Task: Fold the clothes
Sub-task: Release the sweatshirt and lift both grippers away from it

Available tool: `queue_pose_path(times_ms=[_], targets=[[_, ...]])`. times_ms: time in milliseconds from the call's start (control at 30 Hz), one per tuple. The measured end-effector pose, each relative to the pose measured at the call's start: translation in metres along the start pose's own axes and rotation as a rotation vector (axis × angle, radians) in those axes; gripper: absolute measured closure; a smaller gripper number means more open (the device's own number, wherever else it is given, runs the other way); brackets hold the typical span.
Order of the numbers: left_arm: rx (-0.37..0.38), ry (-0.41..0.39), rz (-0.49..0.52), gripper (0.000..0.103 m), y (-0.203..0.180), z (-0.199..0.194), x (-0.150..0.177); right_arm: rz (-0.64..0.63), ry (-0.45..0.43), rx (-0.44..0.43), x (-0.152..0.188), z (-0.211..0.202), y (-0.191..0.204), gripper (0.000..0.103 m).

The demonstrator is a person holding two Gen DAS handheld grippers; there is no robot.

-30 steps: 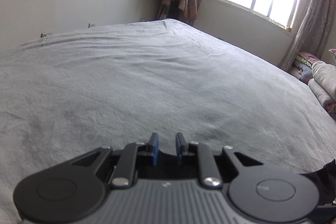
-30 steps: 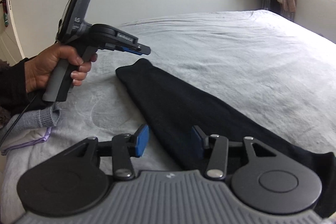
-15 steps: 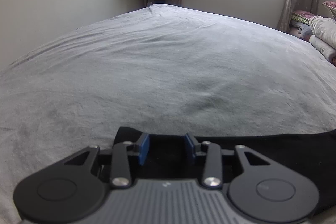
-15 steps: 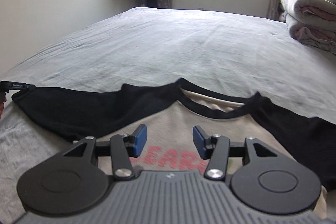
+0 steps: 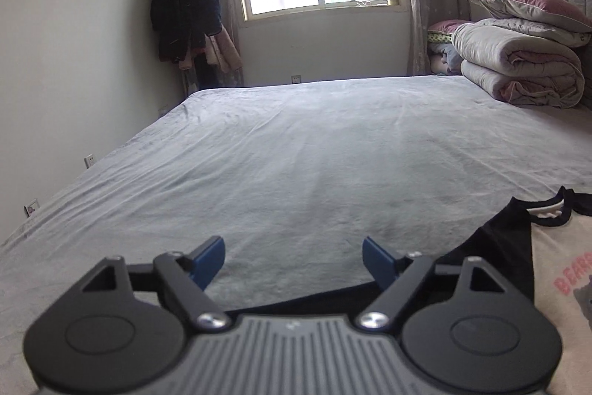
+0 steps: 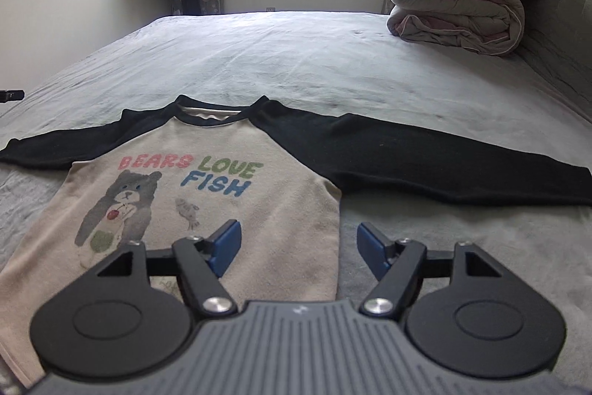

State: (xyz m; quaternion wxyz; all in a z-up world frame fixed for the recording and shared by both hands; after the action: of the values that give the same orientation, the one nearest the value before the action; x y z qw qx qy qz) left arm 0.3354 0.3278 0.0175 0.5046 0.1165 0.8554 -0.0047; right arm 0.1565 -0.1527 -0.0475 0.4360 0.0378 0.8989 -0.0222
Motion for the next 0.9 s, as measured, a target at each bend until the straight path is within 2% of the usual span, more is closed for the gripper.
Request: queue_pose_path(times_ms=[133, 233, 300, 367, 467, 567, 667, 800, 900], targets=[[0.069, 0.052, -0.055, 0.012, -0.065, -0.024, 0.015, -0.084, 0.016, -0.018, 0.013, -0.016, 0.008, 0.03], [0.164, 0.167, -0.134, 0.012, -0.117, -0.045, 0.05, -0.141, 0.022, -0.047, 0.028, -0.035, 0.01, 0.03], [0.224, 0.248, -0.194, 0.012, -0.14, -0.059, 0.079, -0.153, 0.036, -0.06, 0.04, -0.047, 0.006, 0.03], [0.261, 0.293, -0.251, 0.013, -0.156, -0.077, 0.104, -0.145, 0.059, -0.062, 0.051, -0.059, -0.002, 0.03], [0.272, 0.286, -0.296, 0.013, -0.17, -0.109, 0.133, -0.128, 0.113, -0.034, 0.07, -0.077, -0.013, 0.03], [0.272, 0.245, -0.311, 0.013, -0.182, -0.14, 0.157, -0.182, 0.135, -0.031, 0.095, -0.092, -0.008, 0.03], [0.239, 0.219, -0.276, 0.013, -0.192, -0.158, 0.18, -0.215, 0.134, -0.022, 0.116, -0.1, -0.003, 0.03], [0.2, 0.196, -0.251, 0.013, -0.193, -0.176, 0.209, -0.173, 0.126, -0.008, 0.133, -0.107, -0.007, 0.03], [0.206, 0.194, -0.215, 0.018, -0.191, -0.187, 0.228, -0.151, 0.119, 0.023, 0.136, -0.108, -0.012, 0.03]])
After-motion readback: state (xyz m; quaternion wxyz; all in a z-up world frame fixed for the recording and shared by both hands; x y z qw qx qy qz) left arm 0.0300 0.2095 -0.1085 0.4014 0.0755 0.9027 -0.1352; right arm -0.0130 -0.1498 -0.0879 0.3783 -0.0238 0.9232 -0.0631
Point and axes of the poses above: each gripper's, at about its wrist camera, not at the fingertips, and z roughly the way its jaws point, y to its left, x to its underside, the point moved 10 cm from there along z, roughly the way its jaws point, and after that the axes turned 5 degrees about x, right-handed, at the moved point
